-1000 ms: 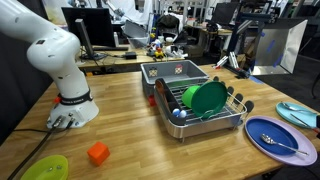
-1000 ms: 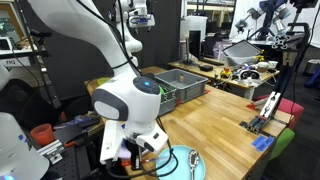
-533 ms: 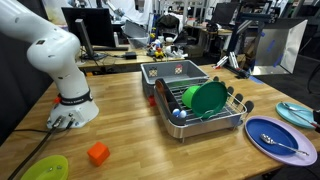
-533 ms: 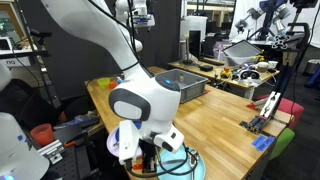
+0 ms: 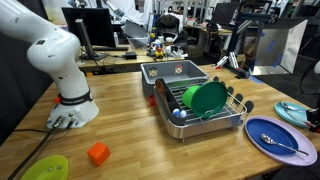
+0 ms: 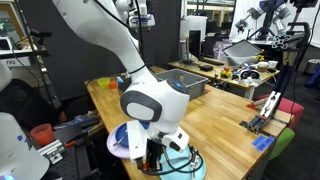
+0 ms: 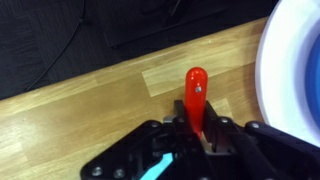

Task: Put the knife on the blue plate.

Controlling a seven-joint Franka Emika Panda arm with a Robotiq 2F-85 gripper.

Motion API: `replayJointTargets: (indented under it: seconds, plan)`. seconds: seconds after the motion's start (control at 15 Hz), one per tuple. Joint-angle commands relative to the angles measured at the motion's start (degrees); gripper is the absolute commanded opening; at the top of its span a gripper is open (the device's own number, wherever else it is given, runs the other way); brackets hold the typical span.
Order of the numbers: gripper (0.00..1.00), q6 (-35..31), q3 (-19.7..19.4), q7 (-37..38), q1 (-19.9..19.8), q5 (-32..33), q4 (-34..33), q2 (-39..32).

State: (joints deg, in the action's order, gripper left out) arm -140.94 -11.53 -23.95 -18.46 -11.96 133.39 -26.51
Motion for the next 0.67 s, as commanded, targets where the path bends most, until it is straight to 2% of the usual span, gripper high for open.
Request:
replayJointTargets:
  seconds: [0.0,0.13,0.2,0.33,0.6]
  plan:
    - [0.05,2.4,1.9,-0.1,-2.8,0.8,-2.0,-1.1]
    - [0.05,2.6,2.1,-0.3,-3.2,0.8,-2.2,-1.3]
    - [0.41,2.7,2.2,-0.3,-3.5,0.8,-2.3,-1.3]
    - [0.51,3.1,2.3,-0.6,-3.8,0.7,-2.2,-1.1]
    - [0.79,1.2,3.0,-3.4,-4.9,-0.4,0.3,1.5]
